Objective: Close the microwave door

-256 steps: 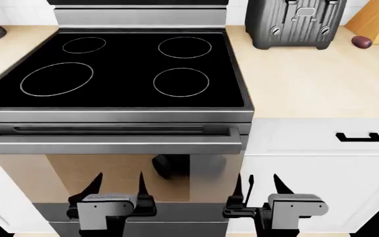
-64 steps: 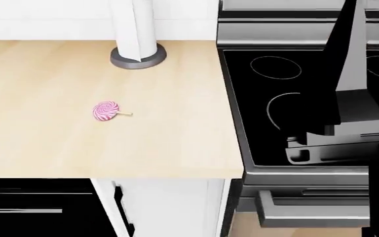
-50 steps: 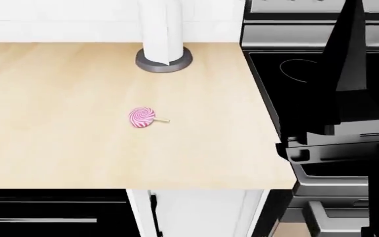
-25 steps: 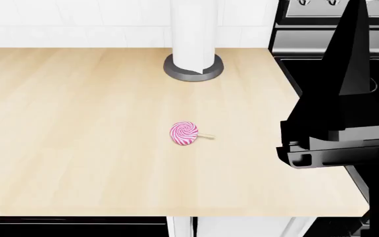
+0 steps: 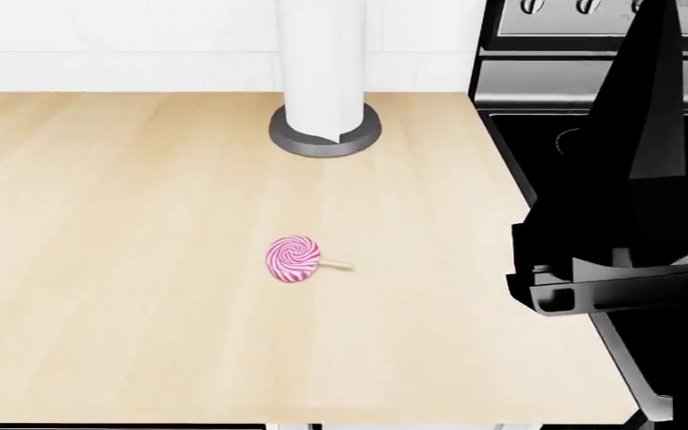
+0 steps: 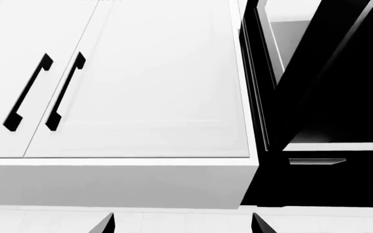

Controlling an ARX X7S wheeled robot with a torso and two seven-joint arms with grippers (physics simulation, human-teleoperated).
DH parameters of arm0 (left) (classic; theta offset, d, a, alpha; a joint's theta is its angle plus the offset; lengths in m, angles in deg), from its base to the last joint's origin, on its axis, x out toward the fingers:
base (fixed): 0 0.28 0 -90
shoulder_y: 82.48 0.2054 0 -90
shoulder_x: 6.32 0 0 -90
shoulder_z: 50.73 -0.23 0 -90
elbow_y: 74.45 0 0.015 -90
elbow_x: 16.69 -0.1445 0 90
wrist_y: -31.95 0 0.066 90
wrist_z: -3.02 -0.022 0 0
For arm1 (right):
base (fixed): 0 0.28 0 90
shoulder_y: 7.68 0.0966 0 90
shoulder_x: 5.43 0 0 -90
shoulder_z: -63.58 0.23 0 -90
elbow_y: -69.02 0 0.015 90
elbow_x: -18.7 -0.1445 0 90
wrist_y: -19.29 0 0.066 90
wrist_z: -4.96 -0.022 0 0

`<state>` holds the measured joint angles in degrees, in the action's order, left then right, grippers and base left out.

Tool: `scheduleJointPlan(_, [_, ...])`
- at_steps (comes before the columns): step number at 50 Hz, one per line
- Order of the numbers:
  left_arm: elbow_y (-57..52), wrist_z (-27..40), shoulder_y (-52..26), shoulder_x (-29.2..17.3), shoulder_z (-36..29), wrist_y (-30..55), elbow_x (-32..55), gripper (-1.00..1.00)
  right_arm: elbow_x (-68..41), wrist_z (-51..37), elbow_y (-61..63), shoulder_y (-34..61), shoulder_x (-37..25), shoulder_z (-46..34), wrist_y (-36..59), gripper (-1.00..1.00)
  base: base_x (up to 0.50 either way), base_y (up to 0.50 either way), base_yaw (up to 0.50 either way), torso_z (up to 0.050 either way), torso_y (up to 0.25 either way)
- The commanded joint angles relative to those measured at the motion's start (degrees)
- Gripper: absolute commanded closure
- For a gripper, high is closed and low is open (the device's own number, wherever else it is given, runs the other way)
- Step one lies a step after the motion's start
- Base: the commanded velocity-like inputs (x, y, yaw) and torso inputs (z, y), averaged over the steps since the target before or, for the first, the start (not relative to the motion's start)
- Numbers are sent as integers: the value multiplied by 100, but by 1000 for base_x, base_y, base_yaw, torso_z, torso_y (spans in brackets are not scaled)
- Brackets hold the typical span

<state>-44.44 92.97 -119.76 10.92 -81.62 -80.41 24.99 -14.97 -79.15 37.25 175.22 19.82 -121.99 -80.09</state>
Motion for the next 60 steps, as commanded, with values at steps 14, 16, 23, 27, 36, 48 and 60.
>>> scheduleJointPlan(14, [0,1,-49,-5,-36,-4,2,-100,85,-4,-5,-104,0,75,-97,-100,144,0,0,0,0])
scheduleJointPlan(16, [0,1,-5,-8,-5,-2,-18,-100,92,-13,-14,-122,5,78,-107,-100,18,0,0,0,6])
scheduleJointPlan(23, [0,1,56,-38,35,20,-104,-100,82,-11,-16,-137,10,100,-94,-100,0,0,0,0,0])
scheduleJointPlan(27, [0,1,1,-48,11,38,-101,-100,71,-2,-9,-135,13,116,-83,-100,0,0,0,0,0])
scheduleJointPlan(36, [0,2,112,-99,174,126,-97,-100,66,15,6,-146,29,136,-58,-100,0,0,0,0,0])
scheduleJointPlan(48, [0,1,-45,-148,146,232,71,-100,30,30,36,-110,29,179,-19,-100,0,0,0,48,0])
scheduleJointPlan(60, [0,2,-45,-172,170,234,59,-100,42,28,32,-132,35,189,-14,-100,0,0,0,50,0])
